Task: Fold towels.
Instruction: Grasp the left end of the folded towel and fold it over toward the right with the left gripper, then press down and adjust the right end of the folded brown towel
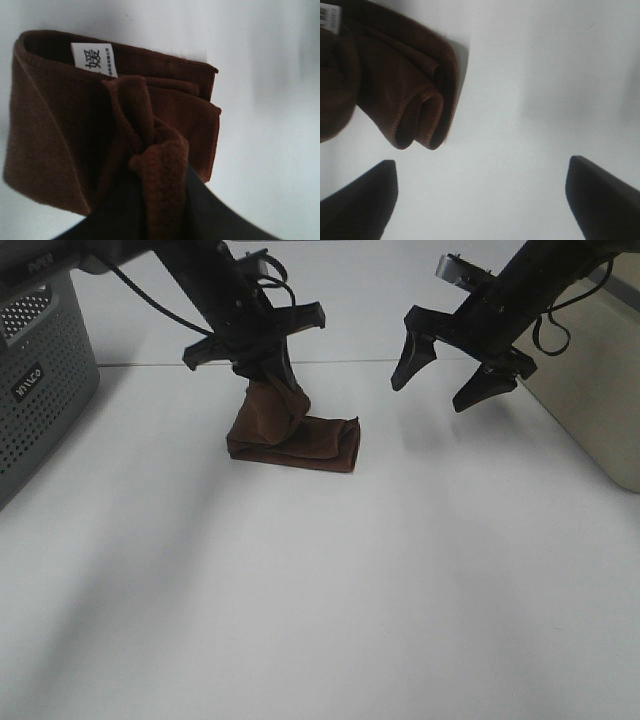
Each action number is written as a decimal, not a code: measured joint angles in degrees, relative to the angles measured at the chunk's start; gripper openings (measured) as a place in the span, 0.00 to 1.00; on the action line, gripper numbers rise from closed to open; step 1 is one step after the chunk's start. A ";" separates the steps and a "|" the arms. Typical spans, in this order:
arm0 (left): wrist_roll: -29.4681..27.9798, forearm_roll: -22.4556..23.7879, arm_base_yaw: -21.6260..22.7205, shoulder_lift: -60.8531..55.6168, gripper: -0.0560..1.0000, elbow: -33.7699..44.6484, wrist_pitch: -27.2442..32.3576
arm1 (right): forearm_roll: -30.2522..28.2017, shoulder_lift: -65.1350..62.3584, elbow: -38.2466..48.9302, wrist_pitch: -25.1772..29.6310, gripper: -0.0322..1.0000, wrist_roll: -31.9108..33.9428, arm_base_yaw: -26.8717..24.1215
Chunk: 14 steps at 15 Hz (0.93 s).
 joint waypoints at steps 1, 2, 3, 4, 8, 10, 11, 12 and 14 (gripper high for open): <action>-2.29 0.06 -0.97 0.97 0.25 0.00 -1.83 | 0.06 -0.97 0.00 0.34 0.86 0.17 0.00; -3.95 -0.11 -1.89 1.49 0.35 0.00 -3.55 | 0.06 -1.89 0.00 0.69 0.86 0.23 0.00; -4.81 -1.20 -2.64 1.55 0.47 0.00 -5.27 | 0.11 -2.58 0.00 1.15 0.86 0.23 0.00; -5.27 -3.44 -3.09 1.49 0.60 0.00 -6.93 | 0.23 -2.86 0.00 1.43 0.86 0.29 0.00; -5.39 -4.53 -2.75 -0.69 0.79 -0.86 -11.00 | 4.47 -3.50 0.00 2.69 0.86 0.23 0.00; -5.39 1.49 0.06 -3.78 0.79 -2.46 -11.69 | 12.09 -3.44 0.00 3.15 0.86 -1.15 0.00; -5.39 4.47 2.18 -5.61 0.79 -2.98 -11.69 | 17.59 -3.04 0.00 3.44 0.86 -3.21 0.34; -5.39 6.82 4.01 -7.16 0.79 -3.27 -11.69 | 22.57 -2.23 0.00 3.44 0.86 -5.56 1.38; -5.39 8.31 6.53 -8.94 0.79 -3.27 -11.75 | 29.85 -0.29 0.00 3.44 0.86 -9.74 3.72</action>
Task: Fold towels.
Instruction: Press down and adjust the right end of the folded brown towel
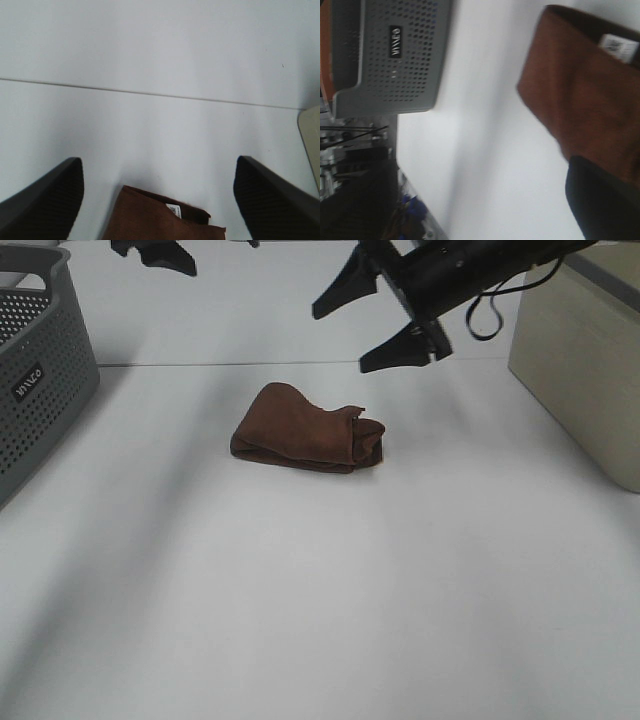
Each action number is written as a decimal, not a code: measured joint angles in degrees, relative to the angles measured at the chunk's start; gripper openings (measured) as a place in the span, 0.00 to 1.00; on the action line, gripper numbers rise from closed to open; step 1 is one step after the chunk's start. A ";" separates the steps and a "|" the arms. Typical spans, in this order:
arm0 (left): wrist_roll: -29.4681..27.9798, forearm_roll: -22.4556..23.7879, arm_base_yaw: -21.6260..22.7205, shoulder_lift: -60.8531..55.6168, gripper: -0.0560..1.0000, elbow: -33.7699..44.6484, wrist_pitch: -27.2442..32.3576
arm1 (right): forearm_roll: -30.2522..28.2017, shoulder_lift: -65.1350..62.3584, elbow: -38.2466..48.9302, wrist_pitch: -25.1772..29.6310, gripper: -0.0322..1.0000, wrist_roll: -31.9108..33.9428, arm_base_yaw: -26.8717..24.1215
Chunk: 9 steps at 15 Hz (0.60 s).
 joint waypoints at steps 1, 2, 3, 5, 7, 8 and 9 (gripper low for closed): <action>0.00 0.17 1.09 -0.74 0.79 0.00 0.00 | 5.27 1.83 0.00 0.00 0.86 -2.92 1.66; 0.00 0.23 1.83 -1.03 0.79 -0.06 0.17 | 11.29 4.30 0.00 0.06 0.85 -5.73 3.09; 0.00 0.29 2.23 -1.03 0.79 -0.34 0.86 | 15.81 6.76 0.00 0.34 0.85 -8.02 3.84; 1.60 0.29 2.52 -1.03 0.79 -0.46 4.30 | 21.14 11.92 0.00 0.00 0.85 -9.97 3.44; 5.16 0.29 2.58 -1.03 0.79 -0.46 8.19 | 21.77 15.93 0.00 -1.26 0.85 -9.97 2.01; 6.47 0.29 2.58 -1.03 0.79 -0.46 10.20 | 21.72 17.19 0.00 -1.72 0.85 -9.97 1.26; 7.05 0.29 2.58 -1.03 0.79 -0.46 11.92 | 21.72 17.82 0.00 -2.29 0.85 -9.97 0.80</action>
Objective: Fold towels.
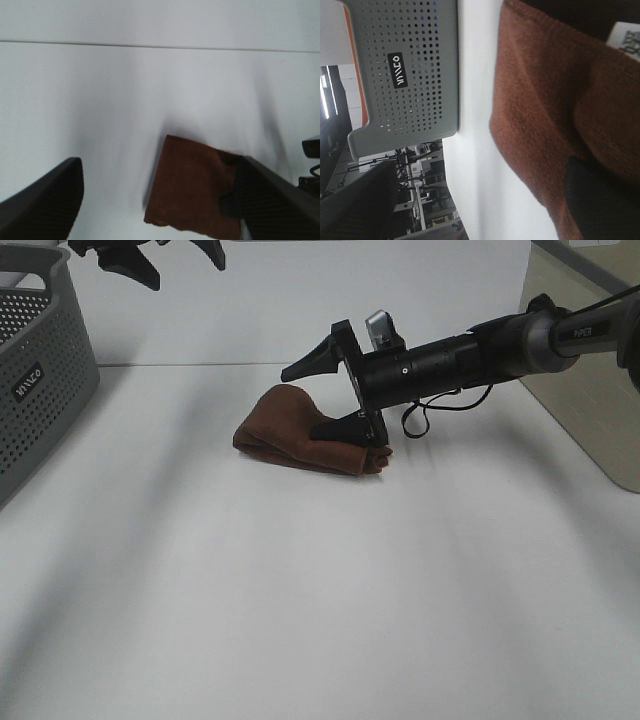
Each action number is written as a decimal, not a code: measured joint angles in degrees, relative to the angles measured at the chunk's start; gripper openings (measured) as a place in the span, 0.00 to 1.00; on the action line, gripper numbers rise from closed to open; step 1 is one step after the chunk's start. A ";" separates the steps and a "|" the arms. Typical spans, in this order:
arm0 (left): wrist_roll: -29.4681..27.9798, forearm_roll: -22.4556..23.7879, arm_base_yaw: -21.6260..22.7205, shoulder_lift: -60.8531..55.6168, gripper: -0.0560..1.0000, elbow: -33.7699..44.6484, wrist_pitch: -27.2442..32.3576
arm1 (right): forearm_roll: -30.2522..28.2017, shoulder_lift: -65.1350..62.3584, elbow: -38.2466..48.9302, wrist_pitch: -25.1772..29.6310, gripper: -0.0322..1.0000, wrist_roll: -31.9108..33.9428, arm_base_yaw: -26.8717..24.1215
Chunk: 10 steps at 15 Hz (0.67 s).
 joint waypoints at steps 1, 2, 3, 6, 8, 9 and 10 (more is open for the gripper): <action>0.40 0.06 0.00 0.00 0.79 -0.06 1.60 | 0.06 0.11 0.00 0.00 0.85 -0.40 0.00; 1.09 0.34 0.00 -0.06 0.79 -0.06 2.98 | 0.06 -0.34 0.00 0.17 0.85 -1.83 0.00; 2.01 0.80 0.00 -0.40 0.79 -0.06 3.44 | -0.06 -1.43 0.00 0.74 0.85 -3.50 0.00; 7.10 2.46 0.00 -3.44 0.79 -0.06 3.61 | -4.87 -9.91 0.00 3.04 0.85 -4.13 0.06; 11.29 4.13 -0.69 -9.05 0.79 -0.06 3.67 | -19.37 -18.16 0.00 5.73 0.85 4.01 0.11; 11.63 5.73 -1.32 -11.69 0.79 0.80 3.67 | -25.73 -20.68 0.00 7.05 0.85 7.22 0.11; 11.86 7.33 -1.83 -14.84 0.79 2.98 3.67 | -31.91 -23.84 0.00 7.79 0.85 10.49 0.17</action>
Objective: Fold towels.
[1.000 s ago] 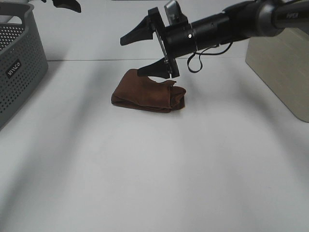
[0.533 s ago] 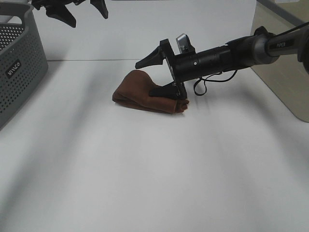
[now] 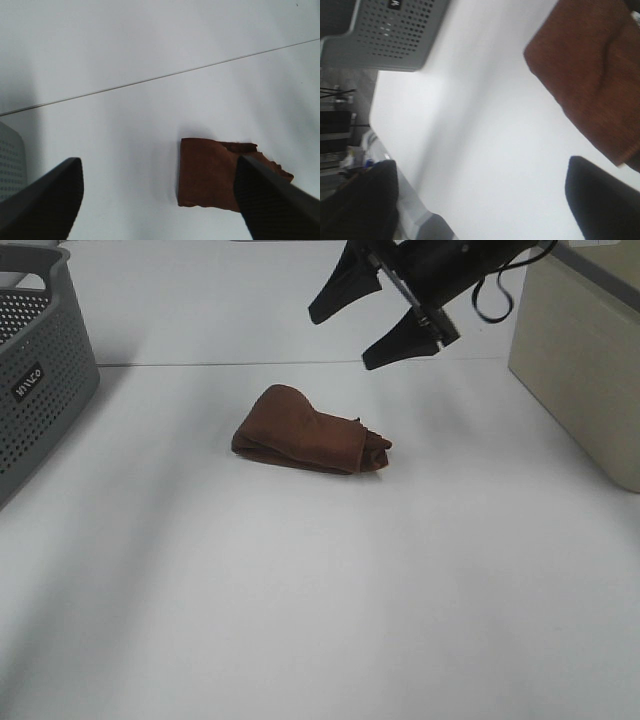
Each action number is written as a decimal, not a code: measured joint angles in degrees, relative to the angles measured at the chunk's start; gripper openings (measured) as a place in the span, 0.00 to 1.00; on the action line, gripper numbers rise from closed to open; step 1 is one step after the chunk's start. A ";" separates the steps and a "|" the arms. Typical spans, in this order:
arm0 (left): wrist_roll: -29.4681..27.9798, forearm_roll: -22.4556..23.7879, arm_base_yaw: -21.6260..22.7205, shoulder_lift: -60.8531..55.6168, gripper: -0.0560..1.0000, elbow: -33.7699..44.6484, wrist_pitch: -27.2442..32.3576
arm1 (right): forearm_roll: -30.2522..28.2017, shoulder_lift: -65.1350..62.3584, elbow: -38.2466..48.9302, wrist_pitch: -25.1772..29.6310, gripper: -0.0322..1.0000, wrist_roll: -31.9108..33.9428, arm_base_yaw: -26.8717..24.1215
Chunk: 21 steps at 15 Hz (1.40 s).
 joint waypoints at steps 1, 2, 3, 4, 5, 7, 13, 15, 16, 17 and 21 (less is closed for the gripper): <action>0.17 1.78 -0.40 -3.78 0.79 3.50 0.00 | -5.50 -3.04 0.00 0.06 0.85 3.32 0.06; 0.17 3.27 -0.52 -8.02 0.79 8.88 -0.06 | -11.29 -6.59 0.34 0.06 0.85 6.30 0.52; 0.17 4.13 -0.52 -10.60 0.79 12.15 -0.06 | -14.44 -8.77 0.86 0.06 0.85 7.79 0.80; 0.17 6.13 -0.52 -15.99 0.79 18.56 0.00 | -19.88 -13.64 2.64 0.11 0.85 9.97 1.55; 0.17 7.22 -0.52 -20.91 0.79 25.15 0.00 | -23.61 -18.33 5.44 0.17 0.85 12.09 2.12; 0.17 7.91 -0.52 -31.46 0.79 38.79 0.11 | -27.50 -28.82 12.66 0.29 0.85 13.92 2.58; 0.17 7.96 -0.52 -62.85 0.79 67.49 0.34 | -29.34 -61.54 36.90 0.52 0.85 15.07 2.64; 0.17 7.96 -0.52 -72.65 0.79 75.40 0.40 | -30.83 -71.96 45.61 0.74 0.85 15.07 2.64; 0.17 7.96 -0.52 -78.27 0.79 79.58 0.40 | -31.97 -77.69 49.45 0.74 0.85 15.07 2.64; 0.17 7.96 -0.52 -84.11 0.79 83.37 0.46 | -33.40 -82.91 53.46 0.80 0.85 15.07 2.64; 3.67 7.28 -0.52 -104.91 0.79 97.57 0.52 | -40.57 -104.22 65.15 0.86 0.85 15.07 2.64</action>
